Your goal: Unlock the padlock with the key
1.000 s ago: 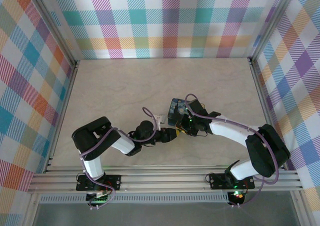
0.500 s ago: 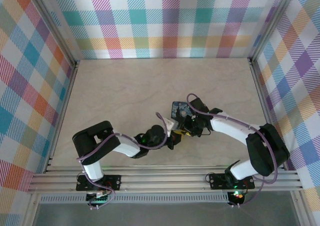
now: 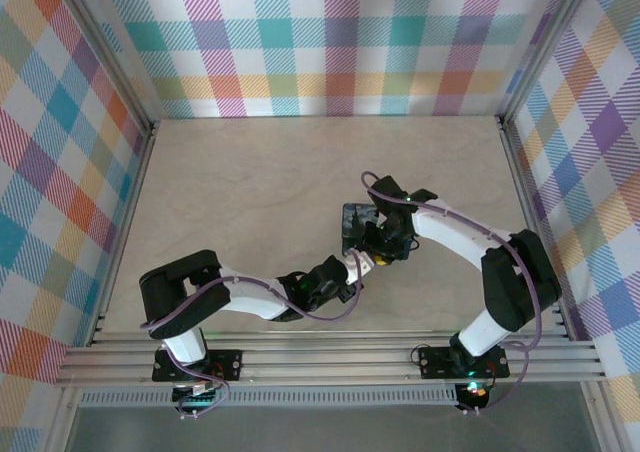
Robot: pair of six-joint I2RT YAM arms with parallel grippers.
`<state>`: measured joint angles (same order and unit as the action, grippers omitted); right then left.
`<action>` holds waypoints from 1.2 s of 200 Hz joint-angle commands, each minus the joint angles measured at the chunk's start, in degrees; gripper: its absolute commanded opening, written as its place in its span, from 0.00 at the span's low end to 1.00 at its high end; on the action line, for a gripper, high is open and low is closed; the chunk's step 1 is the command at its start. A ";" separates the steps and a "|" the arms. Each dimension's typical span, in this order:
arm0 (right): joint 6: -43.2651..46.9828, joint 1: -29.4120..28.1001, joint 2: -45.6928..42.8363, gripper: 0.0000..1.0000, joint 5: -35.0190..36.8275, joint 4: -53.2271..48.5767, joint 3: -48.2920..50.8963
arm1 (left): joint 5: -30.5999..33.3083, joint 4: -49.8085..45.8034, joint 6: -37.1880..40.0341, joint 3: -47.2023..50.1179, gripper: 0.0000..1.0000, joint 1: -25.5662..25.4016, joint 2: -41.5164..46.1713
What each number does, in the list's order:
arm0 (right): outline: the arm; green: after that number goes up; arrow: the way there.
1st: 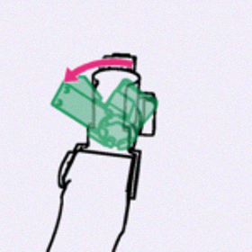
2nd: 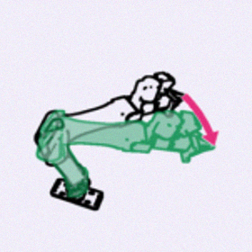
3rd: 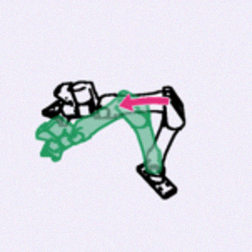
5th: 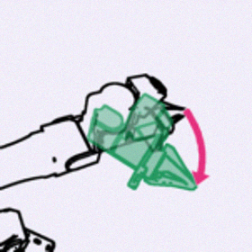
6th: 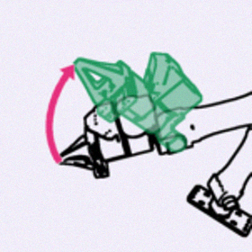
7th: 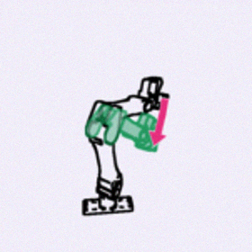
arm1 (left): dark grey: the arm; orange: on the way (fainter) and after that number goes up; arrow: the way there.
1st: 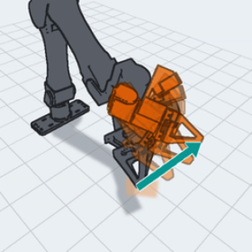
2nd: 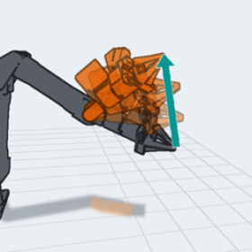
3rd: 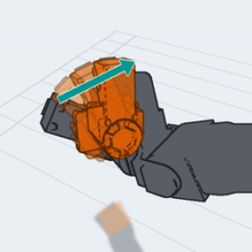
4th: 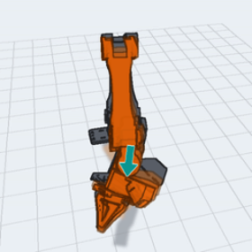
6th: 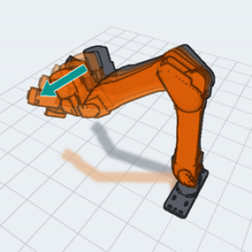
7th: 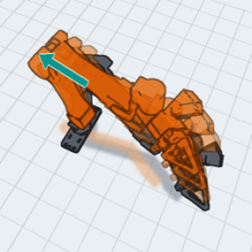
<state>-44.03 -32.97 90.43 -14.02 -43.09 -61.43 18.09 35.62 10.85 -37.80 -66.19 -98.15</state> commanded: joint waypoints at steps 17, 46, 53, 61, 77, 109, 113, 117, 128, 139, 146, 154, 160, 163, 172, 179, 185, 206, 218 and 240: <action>1.73 -0.61 -4.88 0.50 -1.28 0.96 -1.24 | -6.00 -2.74 -6.05 3.69 0.00 3.09 1.25; -0.08 -0.51 -7.94 0.56 -0.20 3.51 2.39 | -7.57 -3.68 -7.51 3.61 0.00 4.44 1.03; -0.52 -0.51 -8.69 0.57 0.06 4.37 3.37 | -7.94 -4.03 -7.82 3.61 0.00 4.70 1.16; -1.15 -0.45 -9.48 0.57 0.36 5.23 4.41 | -8.21 -4.11 -8.28 3.78 0.00 4.91 1.41; -2.85 -0.43 -11.45 0.57 1.21 7.64 6.95 | -8.98 -4.74 -9.25 3.96 0.00 5.35 2.16; -9.94 -0.43 -17.79 0.53 2.02 18.17 16.54 | -13.59 -8.39 -14.79 3.21 0.00 7.18 4.13; -10.92 -0.43 -18.66 0.52 2.17 19.63 18.00 | -13.88 -9.69 -15.84 2.81 0.00 7.36 4.37; -11.86 -0.43 -19.53 0.51 2.34 21.02 19.36 | -13.99 -11.00 -16.77 2.29 0.00 7.52 4.61; -14.20 -0.47 -21.48 0.48 3.13 23.79 22.30 | -14.12 -14.96 -19.67 0.85 0.00 7.96 5.42; -15.89 -0.52 -22.75 0.46 3.62 25.96 24.56 | -14.09 -17.43 -22.29 0.15 0.00 8.08 6.55; -16.63 -0.59 -23.22 0.44 3.97 26.86 25.46 | -14.08 -18.53 -23.57 -0.14 0.00 8.11 7.21; -17.03 -0.60 -23.39 0.42 4.33 27.42 25.97 | -13.58 -20.77 -24.82 -0.83 0.00 8.10 7.74; -17.10 -0.56 -23.48 0.41 4.60 27.58 26.09 | -12.49 -23.10 -25.62 -1.69 0.00 8.10 7.94; -17.14 -0.64 -23.49 0.41 4.69 27.55 26.00 | -11.74 -24.14 -25.91 -2.13 0.00 8.10 8.03; -17.09 -0.60 -23.46 0.41 4.92 27.86 25.74 | -9.81 -26.50 -26.59 -2.80 0.00 8.10 8.32; -17.08 -0.65 -23.39 0.40 4.90 28.22 25.51 | -8.27 -27.57 -27.53 -2.88 0.00 8.18 8.70; -17.14 -0.73 -23.36 0.39 4.88 28.53 25.29 | -7.12 -28.34 -28.49 -2.84 0.00 8.63 8.90; -17.22 -0.94 -23.41 0.36 5.29 28.96 24.85 | -7.07 -29.64 -30.36 -2.74 0.00 10.17 9.71; -17.23 -1.10 -23.63 0.35 5.82 28.85 24.82 | -7.23 -30.12 -30.40 -3.03 0.00 10.25 10.08; -17.04 -1.39 -24.14 0.33 7.00 28.51 25.04 | -4.92 -34.65 -31.73 -4.68 0.00 10.31 10.06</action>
<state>-60.55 -33.82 67.75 -9.10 -15.77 -35.68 9.56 7.44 -17.74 -39.86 -56.25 -89.60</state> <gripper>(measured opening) 0.332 0.041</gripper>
